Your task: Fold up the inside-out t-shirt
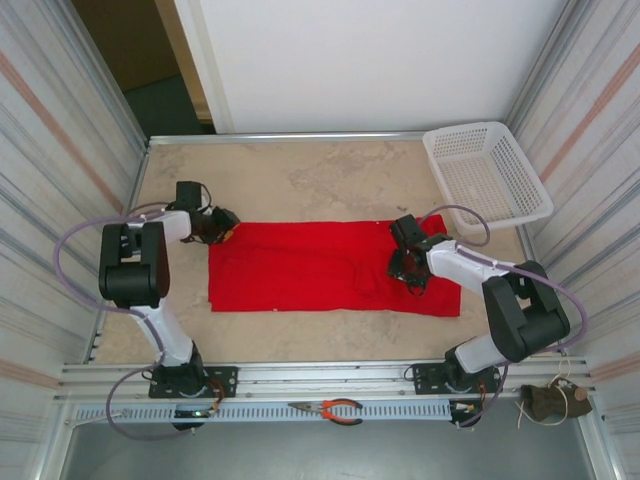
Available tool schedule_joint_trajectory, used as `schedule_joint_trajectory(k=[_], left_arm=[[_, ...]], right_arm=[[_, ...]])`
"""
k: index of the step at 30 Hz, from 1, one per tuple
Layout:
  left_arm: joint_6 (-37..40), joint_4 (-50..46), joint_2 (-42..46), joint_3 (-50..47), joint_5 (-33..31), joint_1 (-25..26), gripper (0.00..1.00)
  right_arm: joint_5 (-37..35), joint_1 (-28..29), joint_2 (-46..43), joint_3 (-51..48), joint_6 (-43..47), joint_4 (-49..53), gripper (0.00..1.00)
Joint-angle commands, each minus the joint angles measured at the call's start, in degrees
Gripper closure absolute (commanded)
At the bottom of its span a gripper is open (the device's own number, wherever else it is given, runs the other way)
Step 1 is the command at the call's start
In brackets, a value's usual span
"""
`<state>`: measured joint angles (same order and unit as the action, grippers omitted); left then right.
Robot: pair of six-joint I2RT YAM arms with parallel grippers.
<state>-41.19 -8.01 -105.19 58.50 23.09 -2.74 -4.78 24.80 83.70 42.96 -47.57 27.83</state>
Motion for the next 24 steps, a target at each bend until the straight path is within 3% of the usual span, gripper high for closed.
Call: schedule_joint_trajectory(k=[1, 7, 14, 20, 24], left_arm=[[2.4, -1.2, 4.6, 1.0, -0.7, -0.4, 0.65], [-1.9, 0.3, 15.4, -3.2, -1.4, 6.9, 0.60], [-10.9, 11.5, 19.3, -19.3, -3.4, 15.7, 0.58], [-14.0, 16.3, 18.0, -27.5, -3.6, 15.4, 0.58], [-13.1, 13.7, 17.8, -28.1, -4.1, 10.8, 0.58]], right_arm=[[-0.1, -0.4, -4.8, 1.8, 0.5, 4.6, 0.59], [3.8, -4.1, -5.9, 3.9, 3.5, 4.6, 0.59], [8.8, -2.3, -2.7, -0.1, 1.8, -1.8, 0.60], [7.2, -0.5, -6.5, -5.9, -2.3, -0.5, 0.60], [5.2, 3.0, -11.7, -9.7, -7.2, 2.5, 0.60]])
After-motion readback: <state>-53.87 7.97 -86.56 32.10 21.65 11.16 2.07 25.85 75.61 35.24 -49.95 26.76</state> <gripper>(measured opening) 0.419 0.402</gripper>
